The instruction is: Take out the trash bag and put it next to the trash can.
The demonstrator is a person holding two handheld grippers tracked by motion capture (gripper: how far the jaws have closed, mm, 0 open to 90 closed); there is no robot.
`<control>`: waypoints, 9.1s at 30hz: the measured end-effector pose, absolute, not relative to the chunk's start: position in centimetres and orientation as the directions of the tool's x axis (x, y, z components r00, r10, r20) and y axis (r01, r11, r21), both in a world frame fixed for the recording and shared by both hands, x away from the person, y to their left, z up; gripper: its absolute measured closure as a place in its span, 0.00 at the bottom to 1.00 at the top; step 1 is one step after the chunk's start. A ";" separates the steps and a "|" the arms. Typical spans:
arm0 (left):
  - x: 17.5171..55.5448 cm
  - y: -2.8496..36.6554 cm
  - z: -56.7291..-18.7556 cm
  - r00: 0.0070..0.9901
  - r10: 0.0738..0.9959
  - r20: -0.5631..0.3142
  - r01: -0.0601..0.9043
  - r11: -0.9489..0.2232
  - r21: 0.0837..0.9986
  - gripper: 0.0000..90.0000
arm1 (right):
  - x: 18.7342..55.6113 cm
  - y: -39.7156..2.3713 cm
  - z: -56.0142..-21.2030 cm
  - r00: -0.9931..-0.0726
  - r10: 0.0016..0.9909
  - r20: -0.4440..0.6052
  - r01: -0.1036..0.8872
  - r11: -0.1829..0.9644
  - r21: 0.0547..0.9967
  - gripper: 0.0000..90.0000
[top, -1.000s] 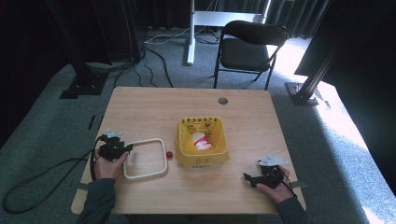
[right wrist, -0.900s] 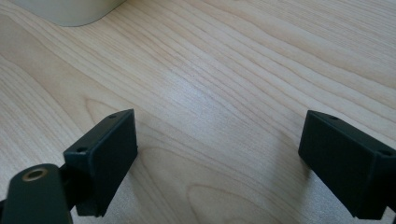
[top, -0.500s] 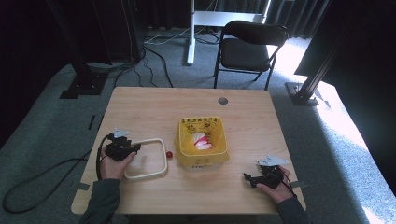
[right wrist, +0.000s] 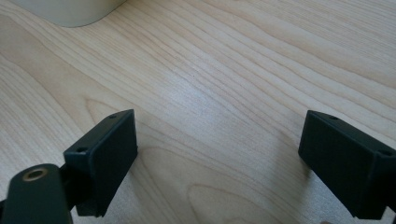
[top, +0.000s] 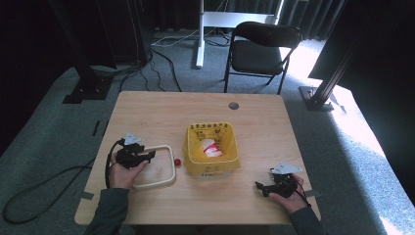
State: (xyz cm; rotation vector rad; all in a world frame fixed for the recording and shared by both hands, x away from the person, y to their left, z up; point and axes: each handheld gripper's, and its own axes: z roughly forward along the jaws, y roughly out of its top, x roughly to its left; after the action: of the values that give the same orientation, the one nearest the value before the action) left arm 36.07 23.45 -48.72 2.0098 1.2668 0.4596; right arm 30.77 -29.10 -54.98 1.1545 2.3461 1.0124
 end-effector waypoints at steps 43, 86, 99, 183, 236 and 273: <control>35.2 19.9 -48.1 0.580 0.812 -0.068 0.589 -0.360 0.724 0.45 | 32.4 -25.6 -52.5 -0.676 0.737 -0.026 0.461 0.449 0.765 0.17; 35.1 19.9 -48.3 0.584 0.809 -0.071 0.589 -0.362 0.722 0.46 | 33.8 -21.5 -51.1 -0.756 0.648 -0.092 0.330 0.499 0.801 0.53; 34.8 17.9 -48.9 0.656 0.753 -0.060 0.564 -0.436 0.702 0.46 | 33.6 -21.3 -50.8 -0.798 0.600 -0.058 0.313 0.496 0.810 0.77; 32.3 14.1 -46.2 0.757 0.653 0.031 0.358 -0.453 0.816 0.69 | 32.0 -21.7 -46.7 -0.812 0.582 -0.052 0.245 0.420 0.874 0.95; 33.4 13.9 -41.5 0.773 0.634 -0.009 0.293 -0.343 0.893 0.97 | 32.6 -21.4 -41.8 -0.774 0.627 -0.093 0.181 0.359 0.916 1.00; 34.7 10.4 -41.8 0.788 0.616 -0.018 0.324 -0.389 0.862 0.97 | 32.3 -18.7 -42.4 -0.879 0.477 0.001 0.222 0.406 0.887 0.36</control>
State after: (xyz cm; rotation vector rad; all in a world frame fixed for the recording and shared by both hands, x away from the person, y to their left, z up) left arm 34.65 10.45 -41.82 2.0047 0.7025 0.3781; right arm 32.29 -18.74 -42.41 0.6130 2.4122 1.4631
